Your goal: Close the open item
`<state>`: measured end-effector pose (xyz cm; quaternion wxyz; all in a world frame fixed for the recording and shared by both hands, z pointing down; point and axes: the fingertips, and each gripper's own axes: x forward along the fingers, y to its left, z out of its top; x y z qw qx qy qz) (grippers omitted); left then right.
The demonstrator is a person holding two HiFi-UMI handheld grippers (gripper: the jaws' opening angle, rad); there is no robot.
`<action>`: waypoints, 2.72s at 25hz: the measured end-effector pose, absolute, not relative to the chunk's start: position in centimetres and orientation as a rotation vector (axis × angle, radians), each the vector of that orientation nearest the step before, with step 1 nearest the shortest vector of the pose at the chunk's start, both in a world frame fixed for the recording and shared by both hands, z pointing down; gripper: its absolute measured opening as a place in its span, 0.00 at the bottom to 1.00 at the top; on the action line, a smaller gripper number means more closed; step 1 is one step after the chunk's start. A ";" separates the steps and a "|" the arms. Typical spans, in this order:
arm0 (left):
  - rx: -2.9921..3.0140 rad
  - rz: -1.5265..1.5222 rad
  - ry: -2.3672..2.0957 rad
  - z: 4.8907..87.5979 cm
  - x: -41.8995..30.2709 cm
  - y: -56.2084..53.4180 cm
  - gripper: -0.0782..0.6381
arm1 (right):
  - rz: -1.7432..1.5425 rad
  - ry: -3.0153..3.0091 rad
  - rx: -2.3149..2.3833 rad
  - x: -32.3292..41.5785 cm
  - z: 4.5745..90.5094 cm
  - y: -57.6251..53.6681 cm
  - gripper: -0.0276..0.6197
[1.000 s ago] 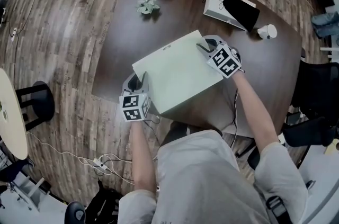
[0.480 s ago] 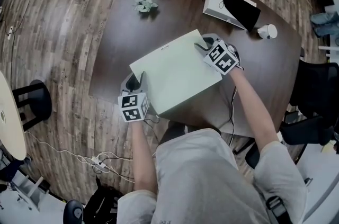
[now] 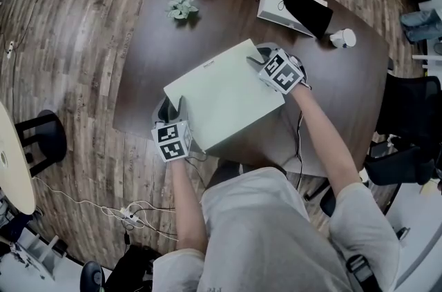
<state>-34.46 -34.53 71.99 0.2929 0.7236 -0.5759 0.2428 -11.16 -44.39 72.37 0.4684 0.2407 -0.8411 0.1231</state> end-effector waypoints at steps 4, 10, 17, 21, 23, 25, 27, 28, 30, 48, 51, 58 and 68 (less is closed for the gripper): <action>1.936 0.711 -1.553 72.2 -34.6 -34.6 0.37 | 0.311 -2.070 0.641 -10.7 72.4 -44.8 0.23; 1.916 0.724 -1.589 72.5 -35.1 -34.5 0.37 | 0.431 -2.108 0.735 -9.6 72.9 -45.6 0.33; 1.913 0.718 -1.550 71.8 -34.6 -34.6 0.36 | 0.395 -2.134 0.793 -9.6 72.5 -45.5 0.31; 1.915 0.671 -1.567 69.4 -34.8 -34.7 0.34 | 0.381 -2.117 0.733 -10.1 72.9 -44.8 0.23; 1.917 0.658 -1.588 68.1 -34.8 -34.5 0.34 | 0.446 -2.115 0.712 -10.2 72.8 -44.8 0.20; 1.920 0.648 -1.607 66.9 -34.6 -33.8 0.34 | 0.502 -2.124 0.716 -10.0 72.6 -44.9 0.20; 1.921 0.644 -1.621 65.8 -34.4 -32.8 0.34 | 0.507 -2.131 0.742 -9.6 72.0 -44.9 0.23; 1.921 0.644 -1.627 65.4 -34.3 -32.2 0.34 | 0.499 -2.133 0.756 -9.4 71.7 -44.7 0.26; 1.919 0.630 -1.643 64.3 -34.2 -31.2 0.34 | 0.490 -2.145 0.765 -9.1 70.8 -43.8 0.28; 1.932 0.356 -1.715 57.2 -27.0 -21.8 0.34 | 0.391 -2.373 0.797 -8.3 62.1 -30.1 0.31; 1.939 0.323 -1.725 56.2 -25.7 -20.8 0.34 | 0.416 -2.424 0.832 -8.2 60.2 -28.6 0.31; 1.919 0.243 -1.750 55.0 -22.8 -17.3 0.34 | 0.533 -2.538 0.981 -7.4 56.8 -23.6 0.30; 1.960 0.269 -1.770 54.4 -19.2 -13.4 0.34 | 0.508 -2.566 0.998 -5.6 56.5 -18.9 0.30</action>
